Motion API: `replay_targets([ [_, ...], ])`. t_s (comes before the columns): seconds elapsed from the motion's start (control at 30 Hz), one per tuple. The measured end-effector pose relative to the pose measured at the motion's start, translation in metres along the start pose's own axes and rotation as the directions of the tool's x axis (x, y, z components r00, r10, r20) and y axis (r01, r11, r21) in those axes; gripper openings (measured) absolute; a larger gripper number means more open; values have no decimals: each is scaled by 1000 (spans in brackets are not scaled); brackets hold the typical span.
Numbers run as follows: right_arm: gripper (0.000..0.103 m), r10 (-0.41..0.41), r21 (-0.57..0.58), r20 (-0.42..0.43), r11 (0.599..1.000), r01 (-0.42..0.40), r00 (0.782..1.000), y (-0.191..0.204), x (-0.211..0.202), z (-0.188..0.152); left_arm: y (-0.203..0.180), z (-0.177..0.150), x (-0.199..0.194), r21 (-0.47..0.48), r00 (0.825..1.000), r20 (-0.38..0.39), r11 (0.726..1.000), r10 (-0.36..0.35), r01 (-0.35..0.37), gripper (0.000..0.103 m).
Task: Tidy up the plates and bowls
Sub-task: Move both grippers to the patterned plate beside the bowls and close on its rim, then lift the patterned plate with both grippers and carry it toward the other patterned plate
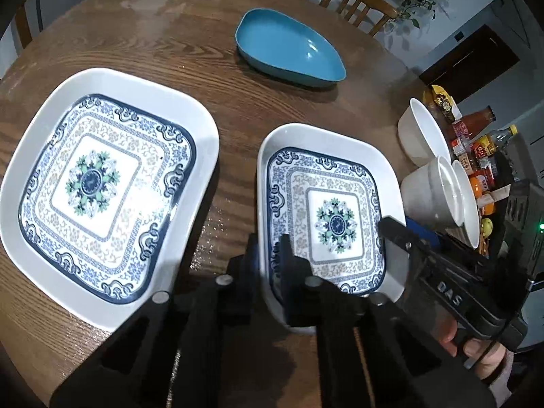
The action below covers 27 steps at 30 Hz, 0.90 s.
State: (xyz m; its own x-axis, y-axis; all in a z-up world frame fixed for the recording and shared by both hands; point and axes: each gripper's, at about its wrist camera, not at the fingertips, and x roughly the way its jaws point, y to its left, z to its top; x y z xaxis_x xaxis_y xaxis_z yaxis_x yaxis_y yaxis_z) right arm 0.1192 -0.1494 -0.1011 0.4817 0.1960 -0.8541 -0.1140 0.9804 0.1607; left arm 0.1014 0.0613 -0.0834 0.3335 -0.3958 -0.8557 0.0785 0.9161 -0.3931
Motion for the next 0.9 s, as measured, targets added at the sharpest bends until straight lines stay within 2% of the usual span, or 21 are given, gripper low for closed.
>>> replay_targets([
  [0.07, 14, -3, -4, -3, 1000, 3, 1000, 1, 1, 3, -1, 0, 0, 8, 1000, 1, 1000, 11, -11, 6],
  [0.13, 10, -12, -6, -6, 1000, 12, 1000, 1, 1, 4, -3, 0, 1, 19, 1000, 3, 999, 27, -27, 6],
  [0.37, 7, 24, -19, 39, 1000, -23, 999, 2, -19, -1, -2, -11, -3, 30, 999, 10, 999, 38, -38, 5],
  [0.47, 6, 40, -23, 65, 999, -38, 997, 4, -38, -4, -1, -25, -14, 28, 1000, 20, 1000, 12, -13, 4],
  [0.6, 6, 59, -21, 44, 998, -58, 997, 6, -51, -16, 1, -43, -29, 29, 1000, 16, 1000, -5, 4, 4],
  [0.9, 7, 52, -20, -12, 998, -52, 999, 12, -47, -55, 2, -61, -30, 59, 999, -10, 998, 40, -39, 4],
])
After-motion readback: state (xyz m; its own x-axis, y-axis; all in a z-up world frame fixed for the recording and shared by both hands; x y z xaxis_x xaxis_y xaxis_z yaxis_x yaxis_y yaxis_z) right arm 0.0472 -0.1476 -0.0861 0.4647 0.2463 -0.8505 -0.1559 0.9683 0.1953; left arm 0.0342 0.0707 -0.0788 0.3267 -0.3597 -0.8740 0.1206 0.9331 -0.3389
